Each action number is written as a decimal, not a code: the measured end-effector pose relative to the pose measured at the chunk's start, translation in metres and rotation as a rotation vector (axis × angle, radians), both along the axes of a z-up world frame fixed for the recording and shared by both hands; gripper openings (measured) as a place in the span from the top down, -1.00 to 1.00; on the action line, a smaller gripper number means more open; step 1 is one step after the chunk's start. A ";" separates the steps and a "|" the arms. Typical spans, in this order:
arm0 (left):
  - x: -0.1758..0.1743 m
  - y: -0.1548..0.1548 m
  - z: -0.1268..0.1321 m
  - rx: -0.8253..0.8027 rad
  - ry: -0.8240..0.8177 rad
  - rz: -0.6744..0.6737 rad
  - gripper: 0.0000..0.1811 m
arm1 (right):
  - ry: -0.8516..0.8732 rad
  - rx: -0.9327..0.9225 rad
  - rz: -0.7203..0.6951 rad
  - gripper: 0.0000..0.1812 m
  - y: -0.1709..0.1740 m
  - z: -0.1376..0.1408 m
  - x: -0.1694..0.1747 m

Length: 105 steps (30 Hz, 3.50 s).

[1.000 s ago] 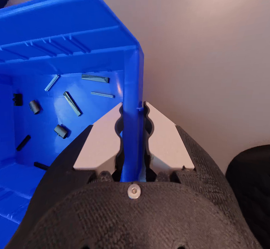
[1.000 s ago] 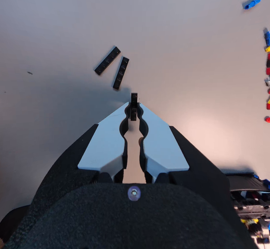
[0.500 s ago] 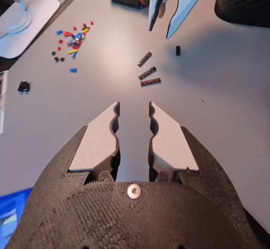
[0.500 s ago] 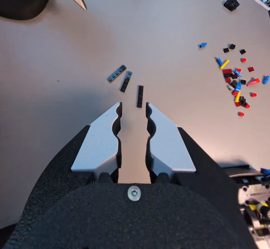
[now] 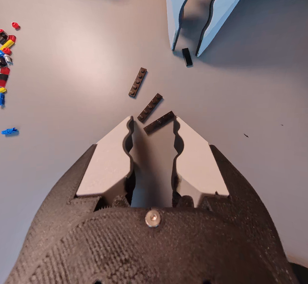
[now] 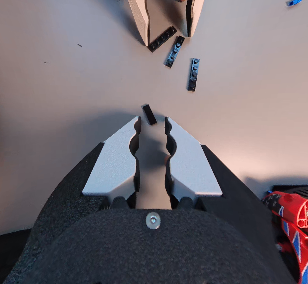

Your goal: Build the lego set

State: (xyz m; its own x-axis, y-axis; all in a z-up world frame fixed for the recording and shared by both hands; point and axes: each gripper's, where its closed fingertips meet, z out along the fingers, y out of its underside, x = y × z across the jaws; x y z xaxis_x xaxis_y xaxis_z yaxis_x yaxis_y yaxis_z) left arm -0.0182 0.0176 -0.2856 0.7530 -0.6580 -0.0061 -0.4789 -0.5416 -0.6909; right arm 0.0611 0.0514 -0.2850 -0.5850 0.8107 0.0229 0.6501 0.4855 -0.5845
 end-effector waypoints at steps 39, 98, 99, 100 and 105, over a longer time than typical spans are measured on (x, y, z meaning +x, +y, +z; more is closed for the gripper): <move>-0.065 0.026 0.063 0.463 -0.220 0.477 0.62 | 0.248 -0.027 -0.274 0.98 0.123 0.048 -0.231; -0.057 0.023 0.057 0.437 -0.206 0.397 0.65 | -0.195 -0.153 -0.072 0.98 0.026 0.006 -0.021; -0.057 0.023 0.057 0.438 -0.206 0.399 0.65 | -0.192 -0.147 -0.072 0.98 0.026 0.005 -0.021; -0.058 0.023 0.057 0.438 -0.206 0.400 0.65 | -0.189 -0.141 -0.075 0.98 0.027 0.005 -0.020; -0.059 0.023 0.057 0.437 -0.208 0.405 0.65 | -0.175 -0.118 -0.092 0.97 0.029 0.002 -0.018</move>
